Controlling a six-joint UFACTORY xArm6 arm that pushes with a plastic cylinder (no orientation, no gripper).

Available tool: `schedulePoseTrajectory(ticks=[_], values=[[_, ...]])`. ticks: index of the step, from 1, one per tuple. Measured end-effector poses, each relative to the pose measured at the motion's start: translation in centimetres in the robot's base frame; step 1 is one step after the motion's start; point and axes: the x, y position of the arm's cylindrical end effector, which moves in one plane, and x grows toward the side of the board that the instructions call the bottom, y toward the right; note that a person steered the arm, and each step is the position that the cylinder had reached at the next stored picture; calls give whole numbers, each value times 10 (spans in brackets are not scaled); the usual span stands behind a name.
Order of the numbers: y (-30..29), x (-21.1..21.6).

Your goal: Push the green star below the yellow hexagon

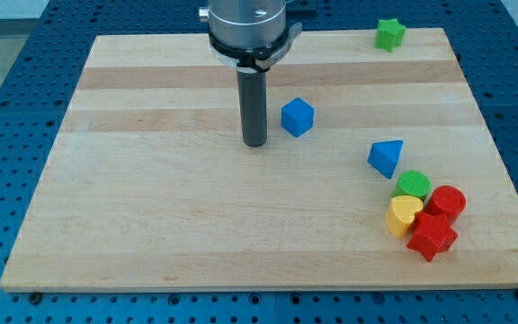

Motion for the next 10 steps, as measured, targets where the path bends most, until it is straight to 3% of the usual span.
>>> schedulePoseTrajectory(ticks=[3,5,6,8,10], values=[[-8,1],[-1,-87],[0,-88],[106,-142],[219,-137]])
